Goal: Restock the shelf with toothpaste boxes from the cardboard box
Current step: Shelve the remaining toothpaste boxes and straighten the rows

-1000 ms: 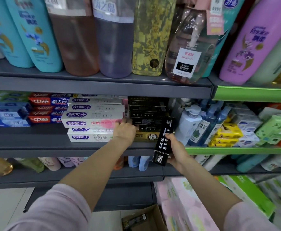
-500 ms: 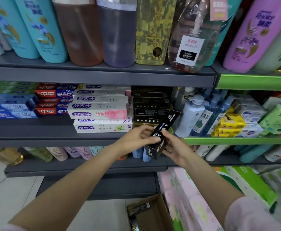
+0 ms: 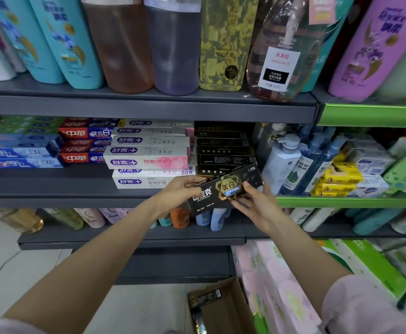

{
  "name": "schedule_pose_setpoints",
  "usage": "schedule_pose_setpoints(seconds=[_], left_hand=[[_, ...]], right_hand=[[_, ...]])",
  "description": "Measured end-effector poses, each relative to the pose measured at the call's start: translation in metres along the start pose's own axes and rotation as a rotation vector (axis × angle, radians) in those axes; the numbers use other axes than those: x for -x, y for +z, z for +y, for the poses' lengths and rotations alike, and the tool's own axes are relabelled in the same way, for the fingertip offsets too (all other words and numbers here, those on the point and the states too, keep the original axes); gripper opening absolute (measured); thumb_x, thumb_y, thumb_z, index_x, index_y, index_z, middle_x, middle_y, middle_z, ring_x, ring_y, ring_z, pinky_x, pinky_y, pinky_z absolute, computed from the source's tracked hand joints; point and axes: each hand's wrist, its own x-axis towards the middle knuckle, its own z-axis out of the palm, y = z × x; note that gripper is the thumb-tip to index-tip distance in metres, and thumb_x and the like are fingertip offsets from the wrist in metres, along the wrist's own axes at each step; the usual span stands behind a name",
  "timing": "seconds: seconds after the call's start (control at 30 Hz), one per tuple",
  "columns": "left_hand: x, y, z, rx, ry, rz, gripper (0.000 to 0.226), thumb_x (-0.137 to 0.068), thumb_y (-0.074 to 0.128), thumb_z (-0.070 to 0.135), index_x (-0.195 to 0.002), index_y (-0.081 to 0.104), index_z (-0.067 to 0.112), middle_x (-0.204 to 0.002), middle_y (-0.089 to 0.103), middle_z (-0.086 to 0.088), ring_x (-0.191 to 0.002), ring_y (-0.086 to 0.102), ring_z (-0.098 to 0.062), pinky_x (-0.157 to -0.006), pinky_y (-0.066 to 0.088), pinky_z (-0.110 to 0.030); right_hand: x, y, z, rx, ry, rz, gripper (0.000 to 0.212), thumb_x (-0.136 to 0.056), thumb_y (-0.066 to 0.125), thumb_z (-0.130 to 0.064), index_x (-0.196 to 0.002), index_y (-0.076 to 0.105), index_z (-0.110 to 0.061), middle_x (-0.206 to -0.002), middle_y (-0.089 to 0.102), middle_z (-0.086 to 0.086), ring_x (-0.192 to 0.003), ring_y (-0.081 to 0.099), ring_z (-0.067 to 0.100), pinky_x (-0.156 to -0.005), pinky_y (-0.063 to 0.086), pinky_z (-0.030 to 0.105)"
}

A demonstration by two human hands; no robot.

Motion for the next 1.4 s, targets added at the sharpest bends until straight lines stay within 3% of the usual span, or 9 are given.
schedule_pose_setpoints(seconds=[0.1, 0.3, 0.53, 0.7, 0.77, 0.9, 1.07, 1.27, 1.4], left_hand=[[-0.006, 0.002, -0.001, -0.063, 0.029, 0.045, 0.040, -0.082, 0.068, 0.005, -0.114, 0.057, 0.025, -0.109, 0.061, 0.001, -0.102, 0.060, -0.017, -0.095, 0.050, -0.034], [-0.014, 0.008, -0.003, -0.422, 0.222, 0.126, 0.051, -0.077, 0.074, 0.008, -0.122, 0.055, 0.022, -0.112, 0.059, 0.003, -0.101, 0.054, -0.012, -0.089, 0.043, -0.024], [-0.044, 0.019, -0.006, -0.671, 0.225, 0.159, 0.057, -0.081, 0.071, 0.010, -0.133, 0.050, 0.020, -0.129, 0.053, -0.005, -0.122, 0.046, -0.021, -0.100, 0.037, -0.027], [-0.060, 0.024, -0.007, -0.844, 0.198, 0.198, 0.060, -0.087, 0.066, 0.015, -0.142, 0.042, 0.022, -0.133, 0.042, -0.008, -0.128, 0.038, -0.023, -0.107, 0.034, -0.031], [-0.063, 0.026, -0.007, -0.972, 0.230, 0.238, 0.060, -0.087, 0.065, 0.020, -0.142, 0.041, 0.024, -0.135, 0.040, -0.007, -0.128, 0.035, -0.024, -0.108, 0.033, -0.031], [-0.070, 0.029, -0.004, -1.121, 0.235, 0.255, 0.059, -0.088, 0.063, 0.022, -0.142, 0.039, 0.023, -0.147, 0.033, -0.009, -0.133, 0.030, -0.027, -0.110, 0.031, -0.035], [-0.073, 0.033, -0.002, -1.179, 0.223, 0.292, 0.055, -0.085, 0.067, 0.025, -0.133, 0.041, 0.019, -0.138, 0.042, -0.011, -0.126, 0.040, -0.029, -0.102, 0.038, -0.037], [-0.072, 0.028, -0.019, -1.216, 0.236, 0.357, 0.066, -0.087, 0.058, 0.044, -0.140, 0.033, 0.016, -0.139, 0.042, -0.005, -0.130, 0.036, -0.023, -0.108, 0.028, -0.033], [-0.071, 0.021, -0.013, -1.125, 0.212, 0.259, 0.065, -0.090, 0.051, 0.047, -0.143, 0.033, 0.015, -0.142, 0.039, -0.008, -0.131, 0.035, -0.024, -0.109, 0.029, -0.033]], right_hand=[[-0.001, 0.003, 0.002, -0.014, -0.020, -0.008, 0.054, -0.095, 0.050, -0.003, -0.138, 0.031, -0.030, -0.132, 0.054, 0.013, -0.109, 0.061, 0.032, -0.089, 0.050, 0.042], [-0.006, 0.001, 0.008, 0.035, 0.041, 0.041, 0.051, -0.089, 0.064, -0.016, -0.131, 0.035, -0.018, -0.132, 0.054, 0.008, -0.118, 0.056, 0.028, -0.100, 0.046, 0.041], [-0.019, -0.005, 0.016, 0.078, 0.011, 0.152, 0.023, -0.092, 0.047, 0.009, -0.108, 0.042, -0.007, -0.093, 0.054, 0.004, -0.107, 0.051, 0.021, -0.108, 0.039, 0.036], [-0.022, -0.003, 0.013, 0.220, -0.063, 0.174, 0.026, -0.092, 0.048, 0.005, -0.115, 0.045, -0.007, -0.110, 0.054, 0.008, -0.105, 0.052, 0.019, -0.086, 0.048, 0.026], [-0.026, -0.005, 0.012, 0.328, -0.090, 0.201, 0.028, -0.092, 0.050, 0.002, -0.119, 0.046, -0.006, -0.110, 0.056, 0.009, -0.101, 0.054, 0.020, -0.076, 0.050, 0.023], [-0.036, -0.008, 0.010, 0.823, -0.124, 0.171, 0.034, -0.088, 0.054, -0.010, -0.122, 0.048, -0.008, -0.098, 0.059, 0.007, -0.089, 0.055, 0.024, -0.080, 0.046, 0.038], [-0.036, -0.007, 0.007, 1.522, -0.229, 0.060, 0.063, -0.094, 0.050, -0.015, -0.150, 0.019, -0.011, -0.130, 0.036, 0.022, -0.121, 0.037, 0.034, -0.099, 0.036, 0.029], [-0.033, -0.009, 0.008, 1.898, -0.494, 0.139, 0.059, -0.094, 0.047, -0.011, -0.148, 0.023, -0.008, -0.141, 0.023, 0.016, -0.130, 0.027, 0.030, -0.108, 0.032, 0.032], [-0.043, -0.001, 0.008, 1.970, -0.559, 0.069, 0.058, -0.092, 0.055, -0.030, -0.137, 0.030, -0.004, -0.149, 0.025, 0.015, -0.139, 0.023, 0.028, -0.114, 0.025, 0.034]])
